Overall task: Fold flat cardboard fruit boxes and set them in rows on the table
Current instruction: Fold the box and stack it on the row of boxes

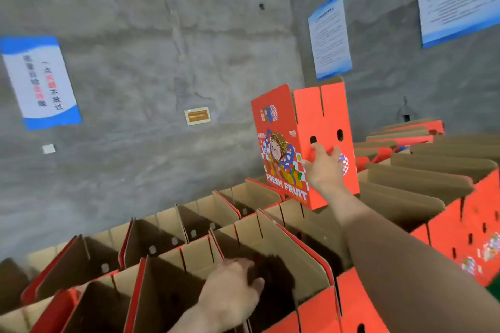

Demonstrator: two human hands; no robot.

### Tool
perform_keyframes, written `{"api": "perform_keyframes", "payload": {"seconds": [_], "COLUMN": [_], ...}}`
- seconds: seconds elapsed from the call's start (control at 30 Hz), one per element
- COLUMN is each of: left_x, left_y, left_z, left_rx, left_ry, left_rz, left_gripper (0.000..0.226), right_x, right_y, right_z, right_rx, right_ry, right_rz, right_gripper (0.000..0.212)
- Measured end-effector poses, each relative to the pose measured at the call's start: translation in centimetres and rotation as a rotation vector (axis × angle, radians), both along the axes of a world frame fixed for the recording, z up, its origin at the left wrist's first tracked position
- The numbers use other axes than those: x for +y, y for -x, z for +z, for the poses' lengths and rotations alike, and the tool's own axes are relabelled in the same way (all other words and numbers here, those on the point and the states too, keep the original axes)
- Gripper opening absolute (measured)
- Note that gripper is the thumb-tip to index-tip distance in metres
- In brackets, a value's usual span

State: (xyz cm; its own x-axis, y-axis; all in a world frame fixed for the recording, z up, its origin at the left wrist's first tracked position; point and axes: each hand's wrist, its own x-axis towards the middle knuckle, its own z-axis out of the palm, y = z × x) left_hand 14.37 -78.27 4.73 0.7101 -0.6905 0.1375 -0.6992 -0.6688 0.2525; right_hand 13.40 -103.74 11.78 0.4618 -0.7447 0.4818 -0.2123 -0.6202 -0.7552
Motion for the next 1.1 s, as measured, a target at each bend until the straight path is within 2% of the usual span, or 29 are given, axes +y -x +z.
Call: {"api": "perform_keyframes", "payload": {"seconds": [0.1,0.23,0.43,0.6,0.7,0.93,1.1], "left_x": [0.3,0.4,0.1,-0.3,-0.3,1.5,4.2], "left_y": [-0.2,-0.2,-0.4,-0.2,0.1,0.5,1.9], "left_z": [0.5,-0.2,-1.1,-1.4,-1.5,-0.7,0.5], "left_rx": [-0.052,-0.191,-0.197,-0.176,-0.156,-0.125,-0.117], "left_ry": [0.076,0.129,0.154,0.144,0.163,0.234,0.038], "left_rz": [-0.003,0.022,0.007,0.021,0.024,-0.023,-0.148], "left_gripper": [0.039,0.033,0.032,0.033,0.032,0.033,0.037], "right_x": [0.7,1.6,1.1,2.4,3.6,6.9,12.2], "right_y": [-2.1,-2.8,-2.4,-0.7,0.4,2.5,3.7], "right_z": [-2.8,-5.5,-5.8,-5.0,-4.6,-2.0,0.8], "right_rx": [0.053,0.046,0.294,0.432,0.48,0.443,0.295], "right_ry": [-0.007,0.052,-0.181,-0.118,-0.061,0.055,0.209], "right_rz": [0.036,-0.042,-0.033,0.03,0.08,0.156,0.269], "right_gripper": [0.078,0.089,0.077,0.054,0.05,0.049,0.041]}}
